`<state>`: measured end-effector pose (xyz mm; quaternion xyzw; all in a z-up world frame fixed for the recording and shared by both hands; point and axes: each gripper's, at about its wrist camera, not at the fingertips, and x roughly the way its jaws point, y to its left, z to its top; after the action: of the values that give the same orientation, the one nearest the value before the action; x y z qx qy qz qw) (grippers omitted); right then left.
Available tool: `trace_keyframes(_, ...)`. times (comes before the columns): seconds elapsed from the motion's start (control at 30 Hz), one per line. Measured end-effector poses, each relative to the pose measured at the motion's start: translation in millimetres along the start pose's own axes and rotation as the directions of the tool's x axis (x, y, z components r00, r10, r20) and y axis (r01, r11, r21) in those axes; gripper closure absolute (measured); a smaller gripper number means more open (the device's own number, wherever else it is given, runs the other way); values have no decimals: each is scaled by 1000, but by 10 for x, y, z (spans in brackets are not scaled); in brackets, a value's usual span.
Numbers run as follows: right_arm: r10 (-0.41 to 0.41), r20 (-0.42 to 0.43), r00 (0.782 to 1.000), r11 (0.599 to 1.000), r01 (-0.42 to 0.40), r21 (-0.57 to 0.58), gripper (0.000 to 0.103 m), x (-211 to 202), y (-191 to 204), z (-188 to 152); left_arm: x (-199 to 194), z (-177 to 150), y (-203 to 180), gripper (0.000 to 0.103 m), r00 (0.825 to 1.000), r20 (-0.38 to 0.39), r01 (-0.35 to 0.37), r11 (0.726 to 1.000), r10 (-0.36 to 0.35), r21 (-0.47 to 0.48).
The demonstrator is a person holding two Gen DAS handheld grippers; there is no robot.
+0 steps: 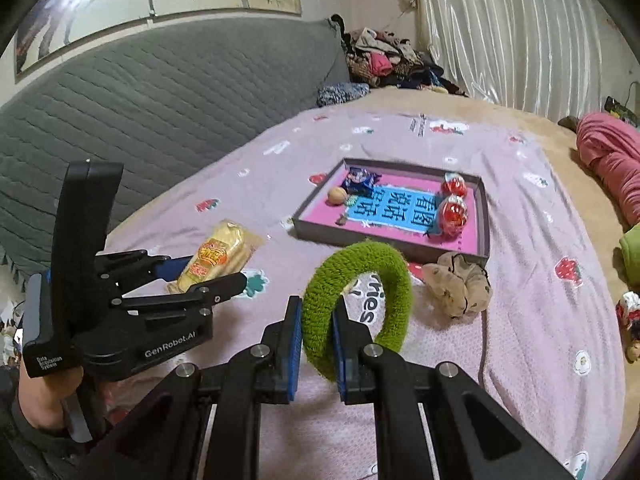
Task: Organize objects
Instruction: 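Lift the yellow cake packet with the left tool while the right tool lifts the green ring, then carry the cake packet with the left tool while the right tool carries the ring over the tray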
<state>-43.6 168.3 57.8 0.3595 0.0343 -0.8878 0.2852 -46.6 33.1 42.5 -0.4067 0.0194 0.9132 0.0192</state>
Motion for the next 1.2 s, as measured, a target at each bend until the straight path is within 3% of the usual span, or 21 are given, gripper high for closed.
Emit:
trace_keyframes(0.7, -44, 112, 993, 999, 46, -17, 89, -573, 282, 123, -732, -41, -32, 63, 995, 99, -23, 1000, 22, 5)
trace_keyframes(1.2, -53, 118, 992, 998, 57, -35, 89, -675, 377, 171, -956, -56, 7, 63, 992, 128, -18, 1000, 18, -5)
